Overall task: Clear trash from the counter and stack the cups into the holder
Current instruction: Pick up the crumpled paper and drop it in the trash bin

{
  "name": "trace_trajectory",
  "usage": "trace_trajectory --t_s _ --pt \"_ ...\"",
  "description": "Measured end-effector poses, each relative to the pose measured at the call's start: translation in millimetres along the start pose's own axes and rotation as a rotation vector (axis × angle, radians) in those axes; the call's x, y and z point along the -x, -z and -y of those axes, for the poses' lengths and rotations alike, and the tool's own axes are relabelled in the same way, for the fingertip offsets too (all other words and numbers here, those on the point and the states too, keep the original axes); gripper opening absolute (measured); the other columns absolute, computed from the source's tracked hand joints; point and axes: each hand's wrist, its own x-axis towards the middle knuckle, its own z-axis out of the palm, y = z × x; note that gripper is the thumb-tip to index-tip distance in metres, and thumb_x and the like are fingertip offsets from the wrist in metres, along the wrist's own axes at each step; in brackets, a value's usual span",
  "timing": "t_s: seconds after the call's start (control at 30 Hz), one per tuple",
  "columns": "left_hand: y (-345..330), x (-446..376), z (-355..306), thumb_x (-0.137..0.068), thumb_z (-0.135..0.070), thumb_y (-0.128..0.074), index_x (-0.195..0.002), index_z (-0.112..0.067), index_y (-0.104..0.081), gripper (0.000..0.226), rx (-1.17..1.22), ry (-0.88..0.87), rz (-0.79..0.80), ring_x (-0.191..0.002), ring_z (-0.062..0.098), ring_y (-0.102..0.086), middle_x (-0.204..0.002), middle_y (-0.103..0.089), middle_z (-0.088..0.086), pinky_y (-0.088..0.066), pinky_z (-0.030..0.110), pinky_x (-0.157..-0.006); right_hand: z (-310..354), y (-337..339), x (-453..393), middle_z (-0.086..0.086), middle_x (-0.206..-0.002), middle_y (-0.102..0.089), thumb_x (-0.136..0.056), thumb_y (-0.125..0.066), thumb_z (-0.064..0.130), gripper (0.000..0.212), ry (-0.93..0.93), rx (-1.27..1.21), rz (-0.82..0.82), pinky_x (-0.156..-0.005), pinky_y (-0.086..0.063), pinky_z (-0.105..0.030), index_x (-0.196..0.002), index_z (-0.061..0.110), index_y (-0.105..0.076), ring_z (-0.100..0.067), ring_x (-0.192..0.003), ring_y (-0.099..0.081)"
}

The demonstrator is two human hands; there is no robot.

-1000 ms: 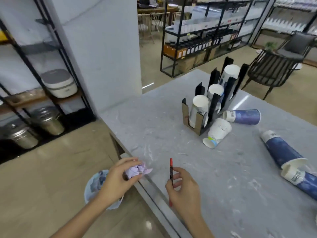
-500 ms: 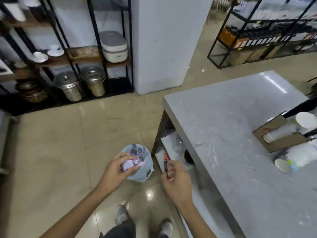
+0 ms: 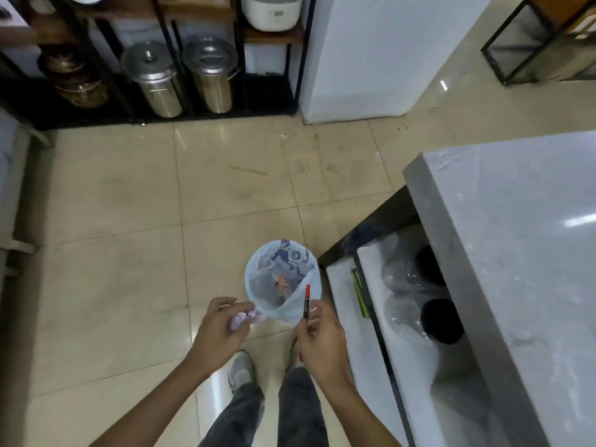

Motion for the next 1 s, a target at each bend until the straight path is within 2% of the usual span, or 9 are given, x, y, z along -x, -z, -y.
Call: trace_trajectory --t_s 0.07,0.13,0.2,0.27,0.43,0.57,0.77,0.93,1.0 --pt "-15.5 -19.8 22.7 -0.089 -0.006 -0.067 -0.120 -0.022 -0.071 0.036 -0.005 0.034 -0.026 -0.116 0.015 -0.055 -0.119 -0.057 0.007 -0.051 0.030 -0.097 -16.2 -24.0 -25.7 0.007 -0.106 -0.068 -0.096 -0.063 0.028 0.028 -0.008 0.033 0.011 -0.065 -0.054 -0.012 -0.123 0.024 -0.057 -0.005 -0.085 -0.067" --pt "-33.0 -41.0 47.2 -0.088 -0.009 -0.070 -0.124 -0.023 -0.068 0.039 0.025 0.069 -0.056 -0.112 0.016 -0.059 -0.119 -0.057 0.006 -0.053 0.038 -0.098 -36.3 -48.7 -53.6 0.004 -0.106 -0.069 -0.095 -0.064 0.027 0.030 -0.027 0.042 0.030 -0.066 -0.060 -0.023 -0.124 0.024 -0.055 -0.008 -0.081 -0.068" --pt "-54.1 -62.6 73.2 -0.087 -0.012 -0.074 -0.129 -0.021 -0.065 0.044 0.055 0.093 -0.087 -0.106 0.016 -0.061 -0.120 -0.059 0.006 -0.054 0.036 -0.094 -58.1 -72.1 -80.7 0.005 -0.107 -0.068 -0.093 -0.065 0.026 0.030 -0.051 0.043 0.041 -0.067 -0.061 -0.029 -0.122 0.024 -0.056 -0.008 -0.078 -0.068" --pt "-76.6 -84.2 98.2 -0.086 -0.015 -0.076 -0.131 -0.018 -0.063 0.047 0.068 0.102 -0.109 -0.104 0.015 -0.061 -0.120 -0.062 0.005 -0.054 0.031 -0.089 -80.9 -96.3 -106.5 0.006 -0.108 -0.067 -0.093 -0.066 0.026 0.030 -0.054 0.068 0.054 -0.068 -0.060 -0.025 -0.122 0.024 -0.057 -0.008 -0.081 -0.066" --pt "-130.9 -142.7 149.3 -0.084 -0.023 -0.078 -0.119 -0.015 -0.067 0.038 0.065 0.010 -0.113 -0.103 0.011 -0.063 -0.110 -0.068 -0.011 -0.055 0.034 -0.087 -135.7 -159.0 -166.4 0.006 -0.105 -0.064 -0.096 -0.063 0.029 0.025 -0.045 0.074 0.113 -0.075 -0.061 -0.032 -0.119 0.023 -0.057 -0.015 -0.090 -0.067" --pt "-170.8 -191.4 190.2 -0.088 -0.027 -0.075 -0.113 -0.016 -0.069 0.028 0.004 -0.025 -0.030 -0.106 0.019 -0.064 -0.111 -0.070 -0.002 -0.053 0.041 -0.092 -171.4 -203.7 -211.2 0.005 -0.102 -0.064 -0.097 -0.060 0.025 0.018 0.008 0.094 0.124 -0.078 -0.057 -0.035 -0.115 0.023 -0.057 -0.016 -0.091 -0.065" --pt "-213.7 -243.4 228.4 -0.087 -0.026 -0.074 -0.126 -0.019 -0.065 0.040 -0.065 -0.031 -0.044 -0.111 0.006 -0.052 -0.120 -0.058 0.002 -0.042 0.019 -0.090 -202.6 -251.0 -273.0 0.000 -0.104 -0.065 -0.101 -0.054 0.026 0.015 0.052 0.223 0.138 -0.076 -0.054 -0.041 -0.114 0.019 -0.054 -0.023 -0.094 -0.064" --pt "-230.1 -268.7 249.0 -0.083 -0.018 -0.078 -0.127 -0.010 -0.063 0.047 -0.139 -0.059 -0.011 -0.117 0.025 -0.057 -0.125 -0.059 0.008 -0.048 0.038 -0.100 -216.6 -272.0 -301.9 -0.006 -0.108 -0.065 -0.101 -0.052 0.019 0.017 0.062 0.346 0.161 -0.075 -0.054 -0.044 -0.117 0.014 -0.052 -0.029 -0.096 -0.063" --pt "-237.2 -271.8 255.5 -0.083 -0.021 -0.078 -0.129 -0.010 -0.062 0.049 -0.190 -0.066 0.015 -0.120 0.027 -0.055 -0.129 -0.058 0.009 -0.044 0.038 -0.105 -220.0 -276.7 -305.9 -0.007 -0.107 -0.065 -0.100 -0.051 0.015 0.017 0.060 0.364 0.163 -0.075 -0.055 -0.045 -0.117 0.013 -0.053 -0.030 -0.095 -0.064"
